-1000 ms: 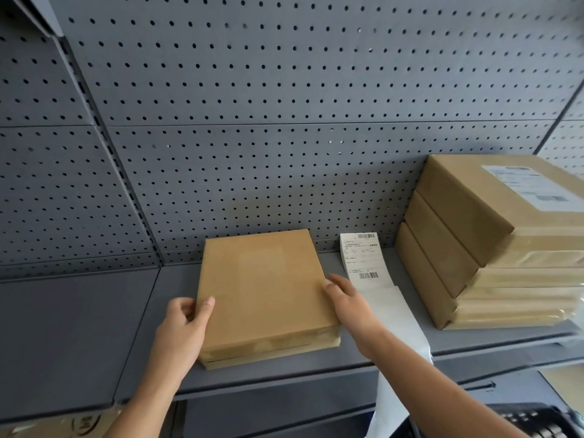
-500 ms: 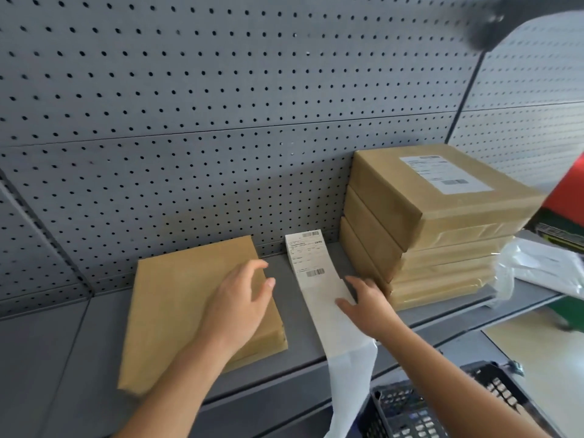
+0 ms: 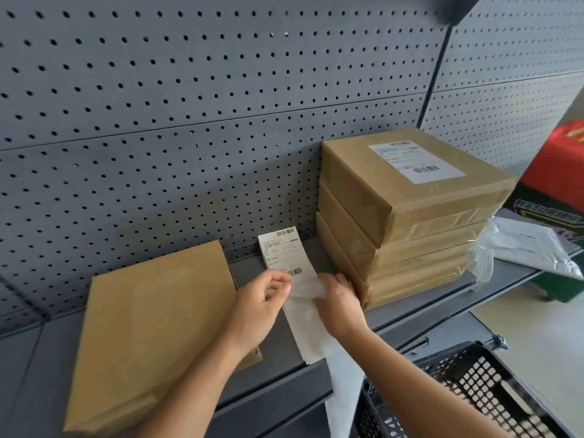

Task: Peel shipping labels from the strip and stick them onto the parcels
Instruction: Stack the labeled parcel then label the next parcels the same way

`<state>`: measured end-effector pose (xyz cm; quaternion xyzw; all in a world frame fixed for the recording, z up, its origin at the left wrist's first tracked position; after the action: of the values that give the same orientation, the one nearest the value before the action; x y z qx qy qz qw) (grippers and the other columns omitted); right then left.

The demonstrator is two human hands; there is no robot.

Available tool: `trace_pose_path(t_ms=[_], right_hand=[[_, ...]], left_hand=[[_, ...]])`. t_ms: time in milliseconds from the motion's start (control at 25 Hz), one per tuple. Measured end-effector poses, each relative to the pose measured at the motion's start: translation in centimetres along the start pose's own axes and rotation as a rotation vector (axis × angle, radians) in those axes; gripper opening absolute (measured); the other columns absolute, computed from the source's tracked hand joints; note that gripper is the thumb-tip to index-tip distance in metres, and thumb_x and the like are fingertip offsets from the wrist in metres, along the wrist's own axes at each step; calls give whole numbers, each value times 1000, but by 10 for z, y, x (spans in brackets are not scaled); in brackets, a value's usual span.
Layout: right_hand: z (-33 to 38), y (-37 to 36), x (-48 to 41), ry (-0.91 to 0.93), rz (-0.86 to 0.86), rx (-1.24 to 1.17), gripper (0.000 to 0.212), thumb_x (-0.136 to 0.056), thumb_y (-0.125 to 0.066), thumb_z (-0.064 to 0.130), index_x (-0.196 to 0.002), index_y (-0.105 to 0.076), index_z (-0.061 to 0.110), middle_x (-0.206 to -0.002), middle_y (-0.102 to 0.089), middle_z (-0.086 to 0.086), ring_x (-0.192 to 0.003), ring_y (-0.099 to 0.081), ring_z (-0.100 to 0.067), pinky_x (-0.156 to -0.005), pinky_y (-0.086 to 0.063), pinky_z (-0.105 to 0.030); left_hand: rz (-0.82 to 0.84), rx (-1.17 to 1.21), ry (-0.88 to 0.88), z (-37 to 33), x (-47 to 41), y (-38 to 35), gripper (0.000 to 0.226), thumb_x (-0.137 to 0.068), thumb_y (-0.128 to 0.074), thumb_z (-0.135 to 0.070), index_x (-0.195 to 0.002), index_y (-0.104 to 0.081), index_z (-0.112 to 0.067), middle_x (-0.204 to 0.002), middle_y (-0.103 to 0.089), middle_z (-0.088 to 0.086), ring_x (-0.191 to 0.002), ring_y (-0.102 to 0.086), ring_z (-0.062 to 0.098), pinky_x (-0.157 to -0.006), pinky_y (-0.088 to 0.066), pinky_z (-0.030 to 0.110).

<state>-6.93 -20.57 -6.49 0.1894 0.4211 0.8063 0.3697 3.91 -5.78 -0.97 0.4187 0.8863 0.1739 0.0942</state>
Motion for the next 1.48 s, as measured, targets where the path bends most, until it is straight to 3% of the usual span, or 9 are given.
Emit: trace_pose_path(t_ms=[160, 400, 640, 800, 920, 1000, 1120, 1280, 1480], right_hand=[[25, 47, 6, 43, -142, -211, 36, -90, -62, 18, -126, -60, 24, -122, -62, 3, -109, -61, -19, -90, -51, -33], [63, 97, 30, 134, -251, -354, 42, -93, -64, 22, -132, -50, 29, -126, -61, 10, -111, -57, -10, -94, -51, -35], [74, 71, 62, 203, -169, -290, 45, -97, -61, 26, -136, -39, 29, -119, -55, 14, -104, -55, -6, -78, -40, -10], [61, 49, 78, 186, -83, -263, 43, -99, -57, 31, -134, -34, 34, -127, -61, 3, -115, -60, -13, -84, -45, -21], [56, 47, 86, 201, -28, -271, 40, -98, -59, 31, -128, -35, 40, -122, -58, 16, -121, -57, -7, -84, -41, -13], [53, 50, 88, 204, -7, -290, 40, -93, -65, 35, -120, -36, 43, -114, -57, 26, -111, -60, -3, -84, -45, -13], [39, 68, 78, 102, -71, -518, 33, -93, -64, 35, -120, -46, 36, -104, -65, 11, -93, -66, -8, -82, -57, -33], [44, 77, 58, -59, -25, -806, 37, -99, -57, 32, -133, -43, 36, -104, -71, 0, -89, -71, -9, -74, -59, -27], [54, 72, 45, -98, 36, -919, 28, -97, -61, 8, -117, -66, 27, -101, -76, -5, -88, -71, -16, -80, -59, -35]], left_hand=[[-69, 136, 43, 0, 0, 7, 12, -102, -59, -20, -104, -70, -15, -94, -76, 3, -91, -74, 18, -84, -63, 39], [-64, 452, 196, -1, -2, 9, 52, -99, -55, -48, -98, -71, 2, -88, -79, 17, -86, -77, 33, -82, -63, 45], [-12, 628, 279, 6, -3, 12, 41, -96, -60, -49, -118, -74, -17, -107, -80, 9, -101, -76, 28, -93, -60, 43], [-32, 634, 300, 13, -7, 15, 29, -96, -67, -36, -111, -75, -12, -104, -81, 7, -99, -76, 25, -94, -59, 42], [-30, 643, 309, 13, -9, 15, 16, -96, -68, -21, -105, -74, -9, -106, -80, 10, -94, -76, 21, -87, -60, 37], [-6, 650, 300, 13, -9, 15, 16, -96, -68, -15, -108, -71, -5, -109, -79, 13, -91, -75, 20, -85, -60, 36], [21, 658, 267, 12, -9, 16, 24, -94, -68, -10, -115, -66, 3, -109, -79, 13, -93, -75, 22, -82, -62, 35], [74, 659, 223, 10, -6, 16, 25, -92, -71, -7, -112, -64, 7, -112, -76, 19, -94, -75, 23, -79, -62, 31], [234, 652, 207, 2, -1, 6, 16, -98, -64, -16, -105, -70, -3, -114, -75, 16, -100, -73, 21, -83, -58, 27]])
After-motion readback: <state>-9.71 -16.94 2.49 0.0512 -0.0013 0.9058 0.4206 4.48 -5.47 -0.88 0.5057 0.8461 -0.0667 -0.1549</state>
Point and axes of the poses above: each hand's wrist, its own x-axis away from the middle knuckle, its own y-axis out of the back of the hand, z = x × y, the point moved 10 cm from there along -x, towards the middle knuckle
